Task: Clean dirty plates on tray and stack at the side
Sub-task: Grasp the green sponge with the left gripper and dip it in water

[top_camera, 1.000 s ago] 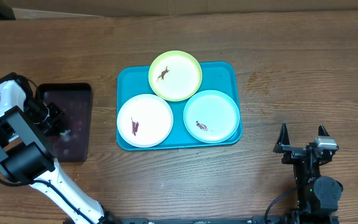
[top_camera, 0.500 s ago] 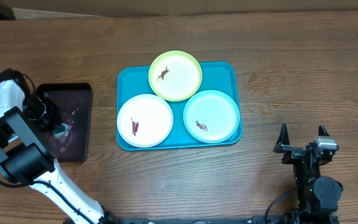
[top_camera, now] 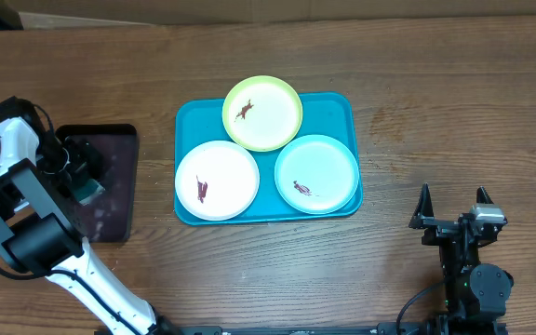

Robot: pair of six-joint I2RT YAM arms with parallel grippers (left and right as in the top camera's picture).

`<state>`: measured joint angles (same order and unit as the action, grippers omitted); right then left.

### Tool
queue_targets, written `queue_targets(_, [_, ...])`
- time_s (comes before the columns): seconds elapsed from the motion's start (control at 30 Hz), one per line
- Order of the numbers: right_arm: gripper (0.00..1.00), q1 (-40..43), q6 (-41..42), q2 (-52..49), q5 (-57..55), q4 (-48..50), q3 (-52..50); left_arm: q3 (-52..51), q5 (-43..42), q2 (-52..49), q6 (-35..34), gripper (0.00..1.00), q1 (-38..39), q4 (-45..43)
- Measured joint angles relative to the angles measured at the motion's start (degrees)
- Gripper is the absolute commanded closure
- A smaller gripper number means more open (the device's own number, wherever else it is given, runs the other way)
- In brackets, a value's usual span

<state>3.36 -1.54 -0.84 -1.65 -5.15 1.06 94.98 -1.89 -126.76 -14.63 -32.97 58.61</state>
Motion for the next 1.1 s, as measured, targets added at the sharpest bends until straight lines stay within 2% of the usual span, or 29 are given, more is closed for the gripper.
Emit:
queue_targets(0.2, [0.00, 0.0, 0.0, 0.0, 0.0, 0.0, 0.0, 0.0, 1.2, 0.0, 0.0, 0.01, 0.0, -1.7])
queue_targets(0.23, [0.00, 0.0, 0.0, 0.0, 0.0, 0.0, 0.0, 0.0, 1.5, 0.0, 0.0, 0.12, 0.0, -2.2])
queue_targets(0.33, [0.00, 0.0, 0.0, 0.0, 0.0, 0.0, 0.0, 0.0, 2.2, 0.0, 0.0, 0.80, -0.1, -3.9])
queue_targets(0.37, [0.00, 0.0, 0.0, 0.0, 0.0, 0.0, 0.0, 0.0, 2.3, 0.0, 0.0, 0.96, -0.1, -4.3])
queue_targets(0.57, [0.00, 0.0, 0.0, 0.0, 0.0, 0.0, 0.0, 0.0, 1.7, 0.0, 0.2, 0.96, -0.4, -5.1])
queue_targets(0.6, [0.00, 0.0, 0.0, 0.0, 0.0, 0.0, 0.0, 0.0, 1.7, 0.0, 0.2, 0.88, -0.4, -5.1])
queue_targets(0.63, [0.00, 0.0, 0.0, 0.0, 0.0, 0.0, 0.0, 0.0, 1.7, 0.0, 0.3, 0.68, -0.4, -5.1])
queue_targets(0.67, [0.00, 0.0, 0.0, 0.0, 0.0, 0.0, 0.0, 0.0, 1.7, 0.0, 0.2, 0.18, -0.4, -5.1])
queue_targets(0.7, [0.00, 0.0, 0.0, 0.0, 0.0, 0.0, 0.0, 0.0, 1.6, 0.0, 0.2, 0.00, -0.4, -5.0])
queue_targets(0.93, [0.00, 0.0, 0.0, 0.0, 0.0, 0.0, 0.0, 0.0, 1.3, 0.0, 0.2, 0.02, 0.0, -2.0])
queue_targets(1.07, [0.00, 0.0, 0.0, 0.0, 0.0, 0.0, 0.0, 0.0, 1.1, 0.0, 0.2, 0.32, -0.1, 1.2])
queue_targets(1.1, [0.00, 0.0, 0.0, 0.0, 0.0, 0.0, 0.0, 0.0, 1.0, 0.0, 0.4, 0.47, -0.1, 1.7])
